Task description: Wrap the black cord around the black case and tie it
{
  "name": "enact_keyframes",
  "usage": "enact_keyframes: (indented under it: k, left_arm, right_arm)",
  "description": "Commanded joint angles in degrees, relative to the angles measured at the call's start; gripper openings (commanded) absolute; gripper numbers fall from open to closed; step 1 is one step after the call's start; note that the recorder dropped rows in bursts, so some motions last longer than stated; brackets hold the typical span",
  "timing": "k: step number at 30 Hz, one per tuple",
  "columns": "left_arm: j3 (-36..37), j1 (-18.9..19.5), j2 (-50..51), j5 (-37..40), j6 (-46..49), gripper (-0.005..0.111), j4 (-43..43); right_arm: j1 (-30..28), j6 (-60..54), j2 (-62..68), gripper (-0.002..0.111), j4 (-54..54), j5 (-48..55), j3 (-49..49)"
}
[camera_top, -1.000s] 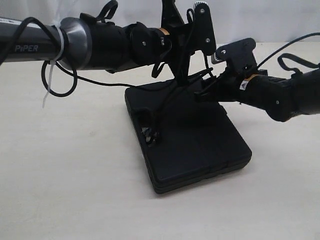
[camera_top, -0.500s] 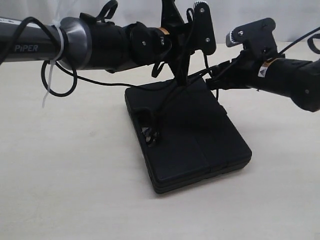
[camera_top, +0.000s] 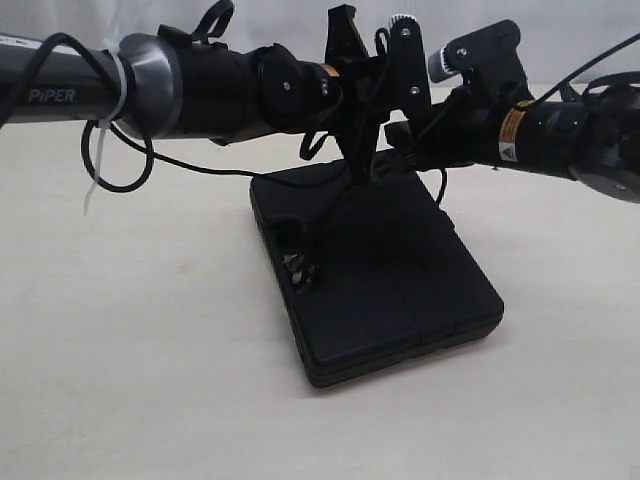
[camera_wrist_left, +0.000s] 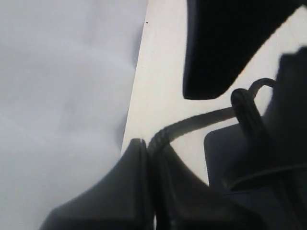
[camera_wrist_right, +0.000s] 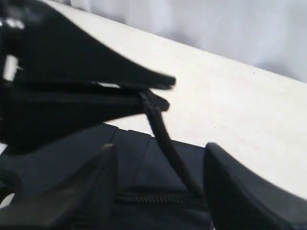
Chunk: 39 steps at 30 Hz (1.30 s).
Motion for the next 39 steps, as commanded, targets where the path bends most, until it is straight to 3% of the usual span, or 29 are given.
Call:
enact_keyframes:
  k: [1,7,17,25,30,33,37,39]
  left_arm:
    - [0.0,-0.06,-0.45,0.21,-0.32,0.0,1.52]
    - [0.0,-0.06,-0.45,0.11,-0.32,0.0,2.51]
    - [0.0,-0.06,-0.92,-1.64,-0.32,0.0,2.51]
    - [0.0,-0.19,-1.01,-1.51,-0.32,0.0,2.51]
    - [0.0,-0.97,-1.5,3.01,-0.32,0.0,2.51]
    - [0.0,-1.36,-1.64,3.29,-0.32,0.0,2.51]
    - [0.0,-1.36,-1.64,3.46,-0.32,0.0,2.51]
    - [0.0,-1.36,-1.64,4.46,-0.74,0.0,2.51]
  right_arm:
    - [-2.24,-0.45,5.68,0.051,1.13,-1.67,-1.05]
    - [-2.9,-0.67,12.47,0.051,1.14,3.58,-3.8]
    - [-2.9,0.92,7.58,0.051,-2.18,4.21,-2.66]
    - [-2.9,0.4,2.92,0.051,-9.33,-7.42,0.75]
    - [-2.9,-6.06,3.94,0.05,-0.36,-7.17,-0.01]
    - [-2.9,-9.55,4.88,0.037,2.5,-7.28,-0.01]
    - [-2.9,-12.61,5.69,0.007,3.15,-5.32,-0.01]
    - [-2.9,-13.76,5.69,0.004,4.87,-4.14,-0.01]
